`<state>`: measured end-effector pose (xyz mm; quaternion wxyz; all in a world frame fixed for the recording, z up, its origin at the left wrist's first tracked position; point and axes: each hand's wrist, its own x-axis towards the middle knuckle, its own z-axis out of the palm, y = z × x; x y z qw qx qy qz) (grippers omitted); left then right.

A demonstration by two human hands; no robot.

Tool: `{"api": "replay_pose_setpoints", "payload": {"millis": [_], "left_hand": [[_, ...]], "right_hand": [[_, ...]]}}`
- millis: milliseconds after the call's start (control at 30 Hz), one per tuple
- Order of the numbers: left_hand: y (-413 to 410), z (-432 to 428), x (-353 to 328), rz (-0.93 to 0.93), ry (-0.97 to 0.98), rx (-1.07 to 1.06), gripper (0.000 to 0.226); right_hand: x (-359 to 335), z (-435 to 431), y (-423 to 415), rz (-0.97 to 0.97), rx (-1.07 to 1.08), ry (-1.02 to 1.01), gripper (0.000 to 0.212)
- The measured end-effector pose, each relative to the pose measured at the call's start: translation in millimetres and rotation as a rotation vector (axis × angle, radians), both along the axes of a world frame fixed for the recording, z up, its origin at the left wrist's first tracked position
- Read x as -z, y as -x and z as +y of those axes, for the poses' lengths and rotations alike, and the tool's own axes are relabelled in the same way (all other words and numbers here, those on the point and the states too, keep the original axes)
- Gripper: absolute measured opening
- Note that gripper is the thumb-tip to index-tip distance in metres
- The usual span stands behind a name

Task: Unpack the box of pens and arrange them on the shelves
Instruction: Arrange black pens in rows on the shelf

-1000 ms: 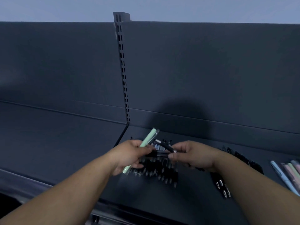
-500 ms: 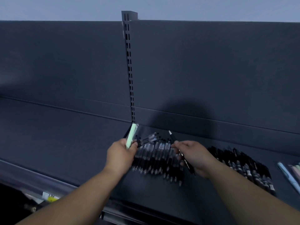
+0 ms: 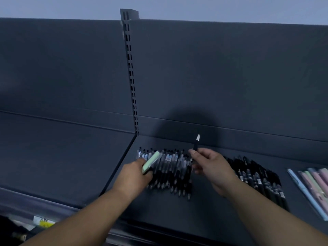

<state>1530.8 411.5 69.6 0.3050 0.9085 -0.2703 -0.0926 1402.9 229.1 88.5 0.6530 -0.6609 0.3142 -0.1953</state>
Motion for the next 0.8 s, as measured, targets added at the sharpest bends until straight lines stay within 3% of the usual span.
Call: {"api": "replay_pose_setpoints", "payload": {"millis": [67,167,267,333,400,467,567,700,800], "left_hand": [[-1,-2,0,-0.004,-0.009,0.006,0.013],[-2,-6,-1,0.014,-0.030,0.022,0.019],[-3,-12,-7,-0.041,-0.068,0.010,0.028],[-2,-19,-13,-0.075,-0.046,-0.001,0.028],[3,-28,-16,-0.061,-0.024,0.020,0.026],[10,-37,-17,-0.017,-0.011,0.059,0.025],[22,-51,-18,0.067,0.040,0.125,0.024],[39,-64,-18,0.380,0.167,0.223,0.018],[48,-69,-17,0.589,0.262,0.235,0.023]], "right_hand": [[-1,2,9,-0.063,-0.004,-0.028,0.007],[-2,2,21,-0.211,0.027,0.056,0.017],[3,-12,37,-0.191,0.007,0.543,0.028],[16,-27,47,-0.043,-0.019,0.937,0.033],[27,-39,56,0.173,-0.117,1.138,0.035],[34,-44,66,0.388,-0.228,1.150,0.037],[42,-48,75,0.521,-0.356,1.126,0.044],[41,-47,78,0.585,-0.307,1.168,0.052],[38,-39,72,0.476,-0.174,1.116,0.048]]}}
